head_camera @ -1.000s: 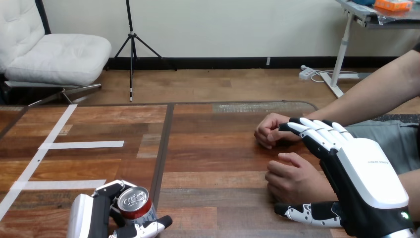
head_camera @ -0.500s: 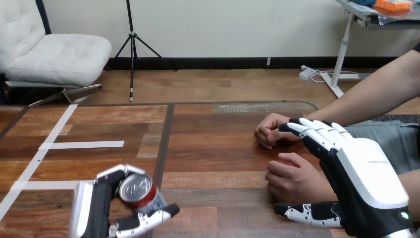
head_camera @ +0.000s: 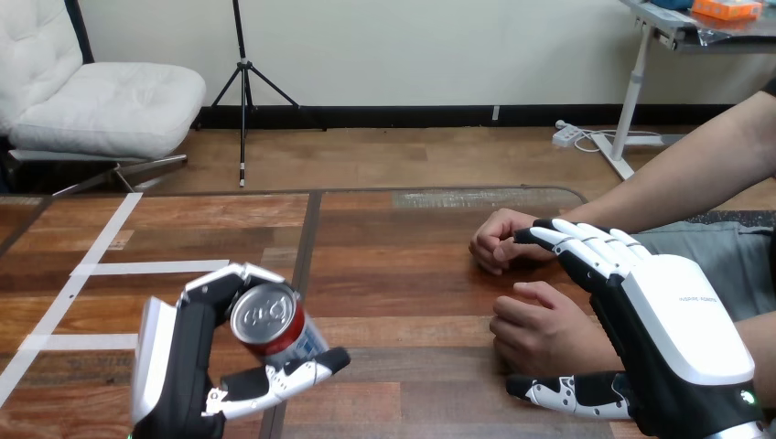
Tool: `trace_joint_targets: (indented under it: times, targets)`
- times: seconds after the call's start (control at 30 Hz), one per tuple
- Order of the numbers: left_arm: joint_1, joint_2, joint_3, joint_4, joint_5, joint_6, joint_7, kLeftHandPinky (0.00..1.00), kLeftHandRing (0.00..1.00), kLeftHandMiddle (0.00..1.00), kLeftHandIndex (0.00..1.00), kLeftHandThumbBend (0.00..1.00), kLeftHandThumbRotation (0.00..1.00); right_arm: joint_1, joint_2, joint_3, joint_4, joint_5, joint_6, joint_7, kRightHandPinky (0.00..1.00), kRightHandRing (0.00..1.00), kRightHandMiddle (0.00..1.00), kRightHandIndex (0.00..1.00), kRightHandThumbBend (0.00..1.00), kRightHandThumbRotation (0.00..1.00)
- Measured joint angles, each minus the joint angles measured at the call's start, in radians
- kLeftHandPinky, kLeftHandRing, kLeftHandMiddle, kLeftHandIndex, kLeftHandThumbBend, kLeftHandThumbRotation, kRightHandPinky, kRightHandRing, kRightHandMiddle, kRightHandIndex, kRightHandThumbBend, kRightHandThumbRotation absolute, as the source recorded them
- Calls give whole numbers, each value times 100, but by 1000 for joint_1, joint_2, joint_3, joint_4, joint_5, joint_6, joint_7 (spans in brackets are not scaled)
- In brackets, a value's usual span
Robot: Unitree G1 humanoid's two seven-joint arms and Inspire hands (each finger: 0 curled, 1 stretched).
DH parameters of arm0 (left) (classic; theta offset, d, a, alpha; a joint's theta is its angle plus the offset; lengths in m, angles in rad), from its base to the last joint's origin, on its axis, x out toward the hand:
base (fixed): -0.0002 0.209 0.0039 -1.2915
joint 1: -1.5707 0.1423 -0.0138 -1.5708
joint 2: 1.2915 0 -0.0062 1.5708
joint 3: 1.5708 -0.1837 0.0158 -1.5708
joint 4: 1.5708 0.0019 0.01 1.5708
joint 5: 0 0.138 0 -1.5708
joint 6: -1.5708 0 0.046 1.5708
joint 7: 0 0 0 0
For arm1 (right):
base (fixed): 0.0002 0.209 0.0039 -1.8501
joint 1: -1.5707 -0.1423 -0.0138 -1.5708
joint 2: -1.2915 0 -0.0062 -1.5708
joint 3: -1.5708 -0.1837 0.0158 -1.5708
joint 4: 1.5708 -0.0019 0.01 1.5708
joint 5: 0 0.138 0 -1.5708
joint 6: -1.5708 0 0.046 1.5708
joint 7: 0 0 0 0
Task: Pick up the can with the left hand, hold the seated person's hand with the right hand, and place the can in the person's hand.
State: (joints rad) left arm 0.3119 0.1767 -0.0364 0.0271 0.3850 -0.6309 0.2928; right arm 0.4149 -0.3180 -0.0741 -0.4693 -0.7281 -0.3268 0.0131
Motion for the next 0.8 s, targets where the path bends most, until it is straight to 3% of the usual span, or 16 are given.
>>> trace_joint_targets:
  times: [0.8]
  targets:
    - [-10,-18,4,-17,-25,-26,-43,33,38,42,43,78,0,0,0,4,0,-18,0,0,89,88,87,82,89,0]
